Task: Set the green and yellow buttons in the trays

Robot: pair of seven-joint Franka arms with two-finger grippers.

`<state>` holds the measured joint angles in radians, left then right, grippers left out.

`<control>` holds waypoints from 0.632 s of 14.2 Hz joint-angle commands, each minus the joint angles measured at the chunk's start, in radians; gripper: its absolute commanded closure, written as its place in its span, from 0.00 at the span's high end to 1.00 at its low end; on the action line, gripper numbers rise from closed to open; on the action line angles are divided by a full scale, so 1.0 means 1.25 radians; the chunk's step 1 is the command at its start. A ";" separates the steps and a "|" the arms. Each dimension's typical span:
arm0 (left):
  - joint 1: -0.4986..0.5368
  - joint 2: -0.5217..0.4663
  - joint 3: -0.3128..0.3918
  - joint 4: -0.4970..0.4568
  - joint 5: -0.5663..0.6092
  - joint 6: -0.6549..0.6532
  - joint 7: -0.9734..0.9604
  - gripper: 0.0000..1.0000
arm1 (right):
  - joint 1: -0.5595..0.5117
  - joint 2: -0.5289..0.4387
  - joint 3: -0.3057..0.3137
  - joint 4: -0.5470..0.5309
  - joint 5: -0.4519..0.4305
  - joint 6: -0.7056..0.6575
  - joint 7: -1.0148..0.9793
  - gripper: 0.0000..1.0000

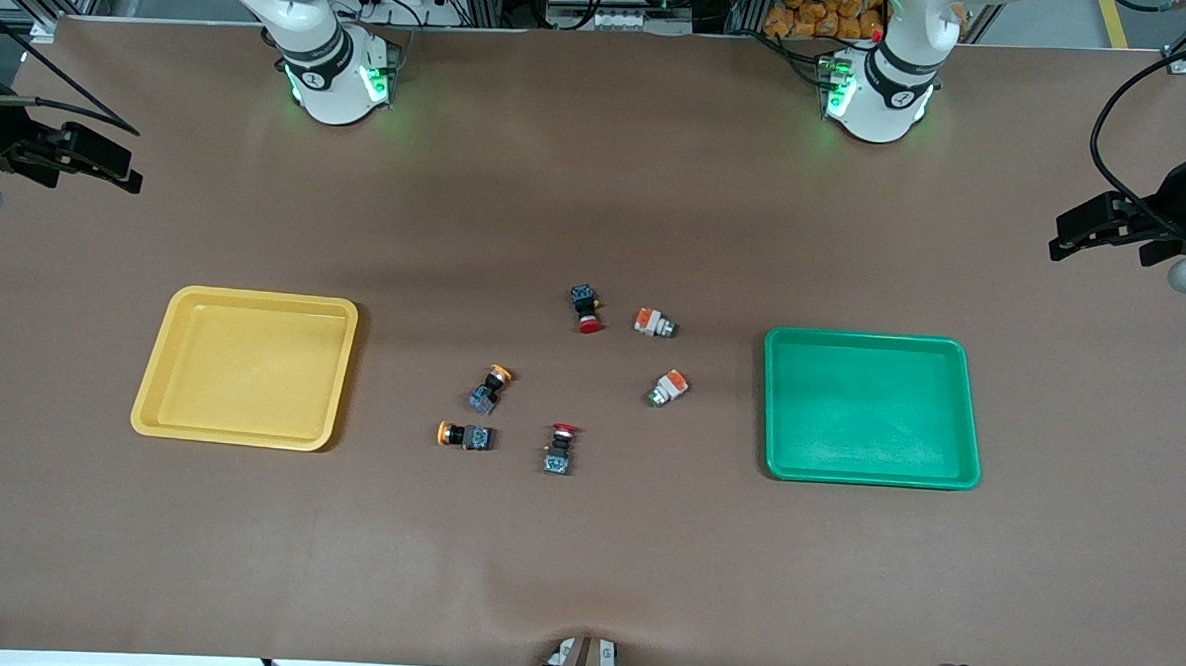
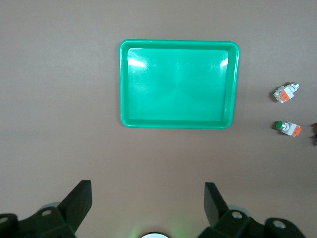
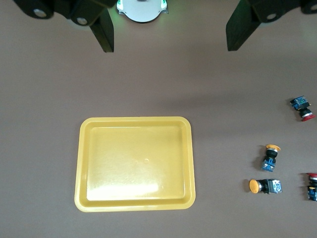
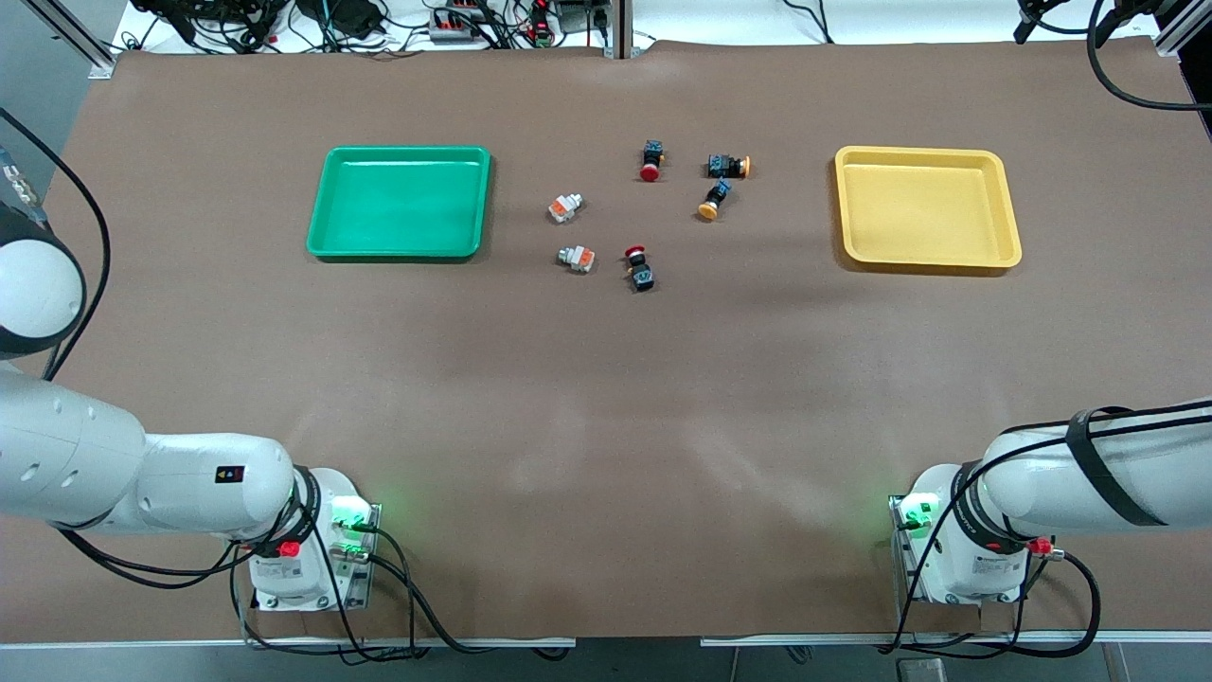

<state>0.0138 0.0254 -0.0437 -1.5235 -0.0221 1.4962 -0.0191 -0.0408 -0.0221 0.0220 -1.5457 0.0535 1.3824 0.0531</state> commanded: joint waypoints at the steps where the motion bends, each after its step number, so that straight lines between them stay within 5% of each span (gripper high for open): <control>1: -0.004 -0.004 0.002 0.012 -0.003 -0.014 0.002 1.00 | -0.007 -0.013 0.008 -0.020 -0.006 0.010 0.013 1.00; 9: 0.002 0.029 0.006 0.012 -0.009 -0.014 0.010 1.00 | -0.005 -0.011 0.008 -0.020 -0.006 0.018 0.013 1.00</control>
<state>0.0184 0.0360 -0.0383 -1.5215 -0.0221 1.4948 -0.0191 -0.0408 -0.0219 0.0220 -1.5517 0.0535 1.3905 0.0532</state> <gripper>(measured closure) 0.000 0.000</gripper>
